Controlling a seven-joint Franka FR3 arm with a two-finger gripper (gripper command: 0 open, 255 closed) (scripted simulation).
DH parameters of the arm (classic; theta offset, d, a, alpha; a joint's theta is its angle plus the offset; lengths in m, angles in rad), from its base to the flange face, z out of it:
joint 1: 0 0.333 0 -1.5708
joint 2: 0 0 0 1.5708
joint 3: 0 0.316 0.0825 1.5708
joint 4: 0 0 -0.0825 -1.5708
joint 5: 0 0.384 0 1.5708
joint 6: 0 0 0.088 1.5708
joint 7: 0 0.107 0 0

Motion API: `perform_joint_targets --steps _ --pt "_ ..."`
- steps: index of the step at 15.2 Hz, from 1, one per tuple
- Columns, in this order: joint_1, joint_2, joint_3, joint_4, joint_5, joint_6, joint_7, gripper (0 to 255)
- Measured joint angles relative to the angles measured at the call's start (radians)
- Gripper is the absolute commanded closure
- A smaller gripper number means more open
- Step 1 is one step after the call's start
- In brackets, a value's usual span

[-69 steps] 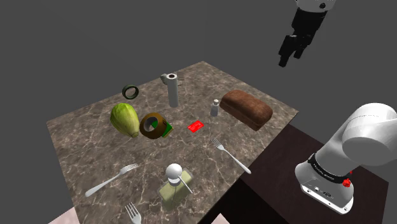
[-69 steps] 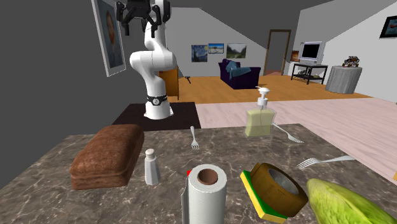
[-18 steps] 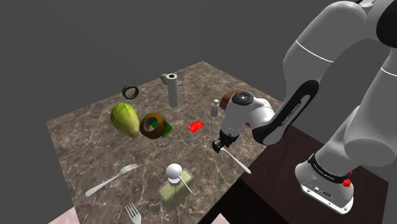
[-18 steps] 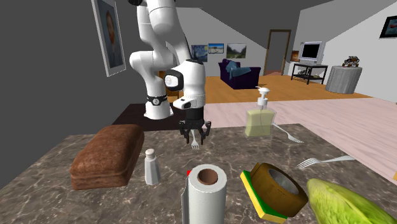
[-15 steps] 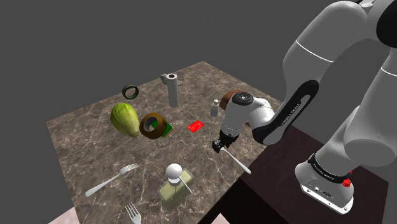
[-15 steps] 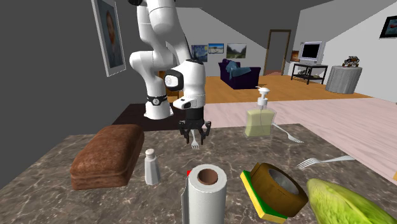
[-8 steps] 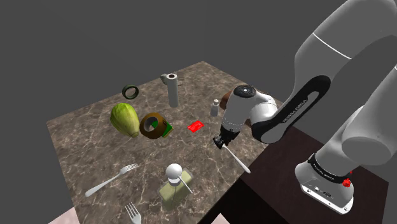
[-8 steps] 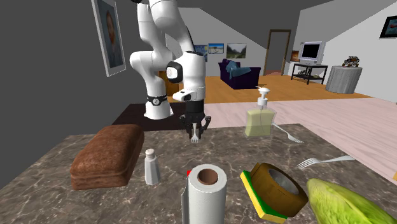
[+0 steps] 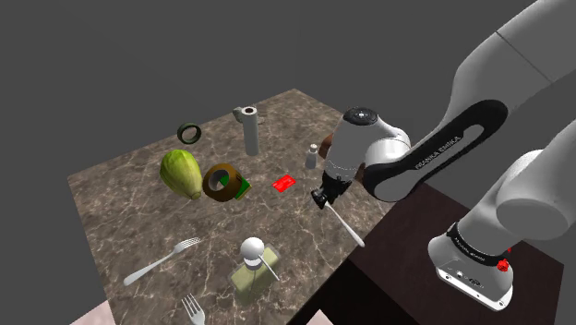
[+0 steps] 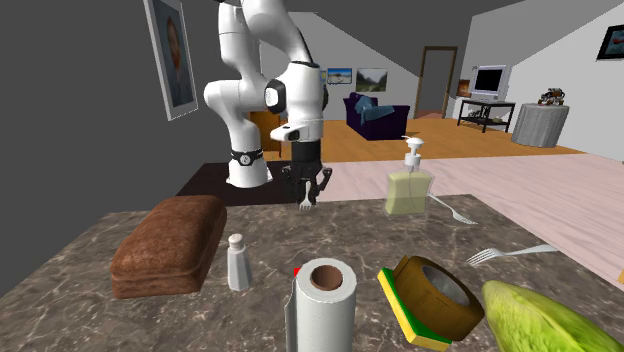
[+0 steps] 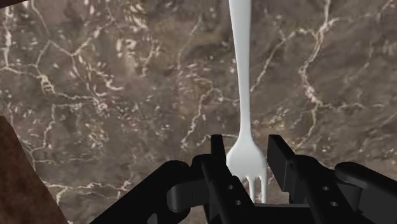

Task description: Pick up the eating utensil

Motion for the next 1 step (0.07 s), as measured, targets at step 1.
perform_joint_targets --steps 1 --pt "0.002 -0.009 -0.002 0.001 0.012 -0.009 -0.010 255"
